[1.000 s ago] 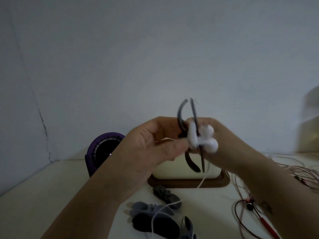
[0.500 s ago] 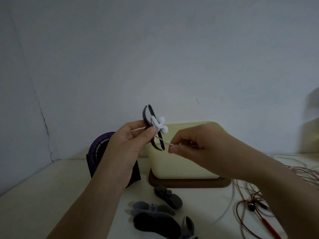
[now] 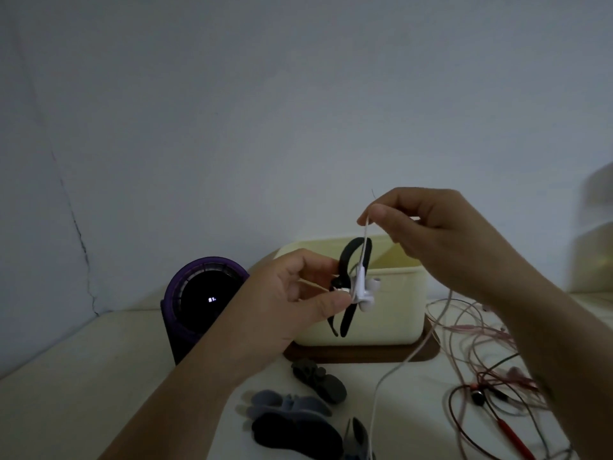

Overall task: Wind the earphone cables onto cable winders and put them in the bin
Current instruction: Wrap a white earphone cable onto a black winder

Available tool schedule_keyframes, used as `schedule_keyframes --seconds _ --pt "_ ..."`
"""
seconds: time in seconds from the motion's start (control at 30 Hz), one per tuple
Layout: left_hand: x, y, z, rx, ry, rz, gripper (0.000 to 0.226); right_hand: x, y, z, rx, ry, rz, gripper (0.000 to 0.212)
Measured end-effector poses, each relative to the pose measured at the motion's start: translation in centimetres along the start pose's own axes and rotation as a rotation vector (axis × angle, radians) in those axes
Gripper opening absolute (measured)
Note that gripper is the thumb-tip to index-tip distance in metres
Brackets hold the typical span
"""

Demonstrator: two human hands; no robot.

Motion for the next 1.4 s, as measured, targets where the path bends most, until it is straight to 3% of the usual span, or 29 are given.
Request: schedule_keyframes --seconds 0.1,0.2,0.27,0.43,0.6,0.8,0.93,1.1,1.27,1.4 --pt "-0.7 0.3 -0.4 0.017 0.028 -0.028 0.032 -1.7 0.0 -0.7 -0.002 -0.142 -0.109 0.024" --pt "-1.6 0.2 -0.5 0.006 0.202 -0.042 0.019 -3.2 0.7 -2.9 0.074 -0.267 -0.201 0.027" --pt "-1.4 0.0 0.1 -0.042 0.344 -0.008 0.024 -3.3 1.5 -5.0 0.167 -0.284 -0.223 0.036" --pt "0.9 -0.8 3.5 -0.274 0.535 0.124 0.05 -2.2 3.2 -8.4 0.431 -0.114 -0.176 0.026" --pt "2.3 -0.7 3.9 -0.362 0.446 0.178 0.028 -1.1 3.2 -7.4 0.442 0.16 -0.051 0.027" --pt "2.5 -0.7 3.4 -0.309 0.226 0.169 0.042 0.1 2.8 -5.9 0.419 0.288 0.009 0.025" --pt "2.0 -0.6 2.5 -0.221 0.011 0.111 0.05 1.1 1.7 -3.4 0.285 0.294 0.054 0.02" --pt "1.5 -0.2 0.7 -0.011 -0.13 0.051 0.033 1.0 0.7 -1.2 0.138 0.213 0.087 0.013" --pt "0.6 0.1 -0.1 0.071 -0.064 0.009 0.023 -0.3 0.2 -0.7 0.091 -0.086 0.025 0.032" --pt "-0.2 0.4 -0.7 0.123 0.009 0.0 0.033 -2.5 0.2 -1.6 0.167 -0.458 -0.104 0.036"
Point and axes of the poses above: each hand's wrist, its own y-axis away from the middle knuckle, its own z-axis out of the back of the hand, x = y × z, the point moved 9 cm from there along -y, towards the middle knuckle, and after that the axes turned 9 degrees about -x, right-handed, at the moved point
